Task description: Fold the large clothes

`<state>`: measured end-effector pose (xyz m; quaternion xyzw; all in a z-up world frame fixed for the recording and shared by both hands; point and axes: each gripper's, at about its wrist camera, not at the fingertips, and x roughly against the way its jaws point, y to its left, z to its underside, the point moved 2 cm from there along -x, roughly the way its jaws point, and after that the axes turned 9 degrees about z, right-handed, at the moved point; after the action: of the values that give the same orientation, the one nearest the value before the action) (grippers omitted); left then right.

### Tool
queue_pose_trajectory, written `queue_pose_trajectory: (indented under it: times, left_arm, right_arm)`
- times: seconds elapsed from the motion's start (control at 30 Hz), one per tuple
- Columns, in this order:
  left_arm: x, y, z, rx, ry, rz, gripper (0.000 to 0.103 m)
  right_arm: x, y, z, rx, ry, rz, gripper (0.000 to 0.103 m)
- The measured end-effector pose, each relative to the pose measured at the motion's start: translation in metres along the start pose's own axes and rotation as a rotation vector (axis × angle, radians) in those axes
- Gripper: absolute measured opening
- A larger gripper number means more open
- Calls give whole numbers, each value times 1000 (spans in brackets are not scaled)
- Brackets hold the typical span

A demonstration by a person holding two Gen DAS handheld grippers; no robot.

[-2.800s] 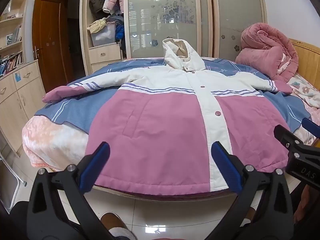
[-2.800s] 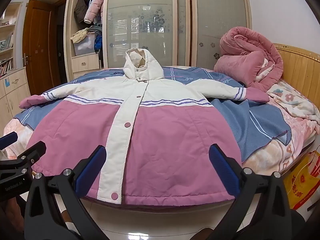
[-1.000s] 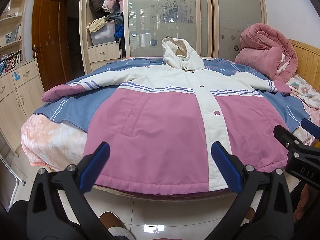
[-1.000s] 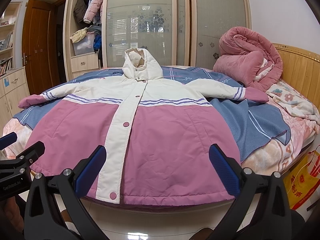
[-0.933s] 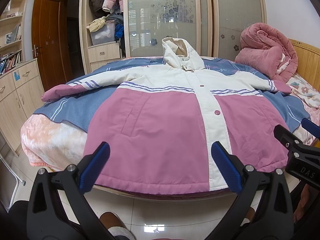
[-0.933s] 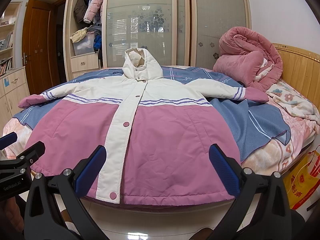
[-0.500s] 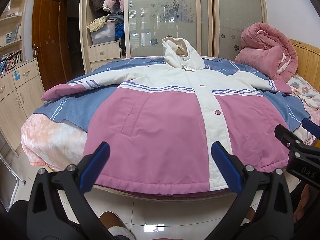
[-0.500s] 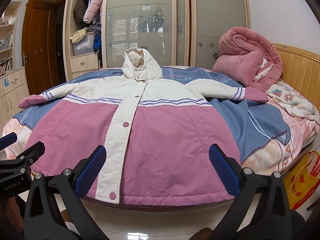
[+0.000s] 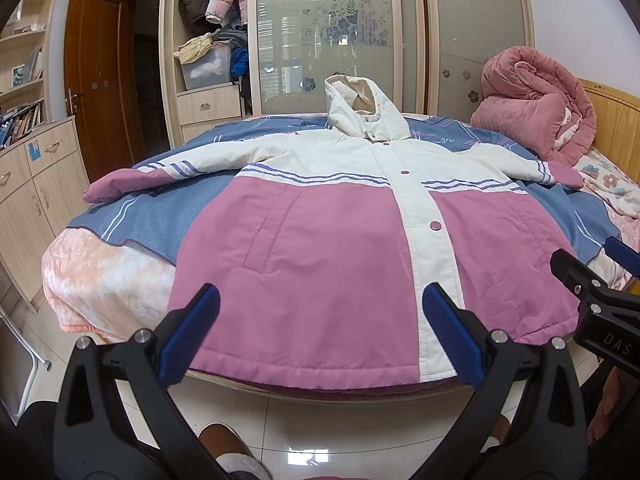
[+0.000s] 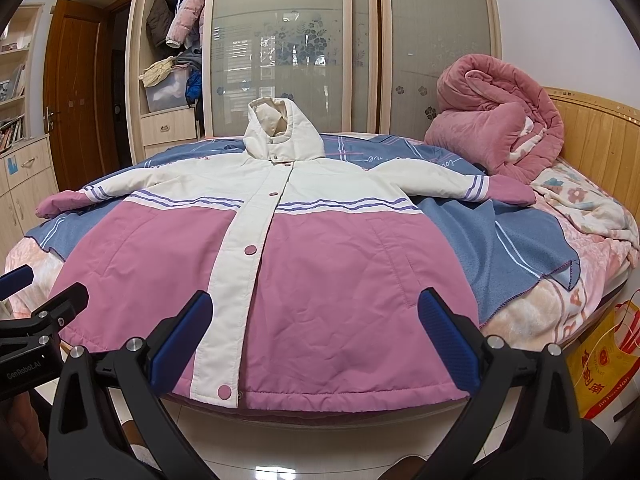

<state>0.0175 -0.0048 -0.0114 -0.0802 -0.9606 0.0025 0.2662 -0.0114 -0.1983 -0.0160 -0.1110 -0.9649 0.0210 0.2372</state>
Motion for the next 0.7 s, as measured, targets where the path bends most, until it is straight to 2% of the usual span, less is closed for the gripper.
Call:
queue_pose_trajectory:
  times: [0.57,0.7]
  left_arm:
    - [0,-1,-1,-1,1,3,101]
    - [5,1,-5,6,-35,19,101]
  right_arm:
    - [-2,0,0,0,-1,0,102]
    - [1,-4,-1,0,1,-1,102]
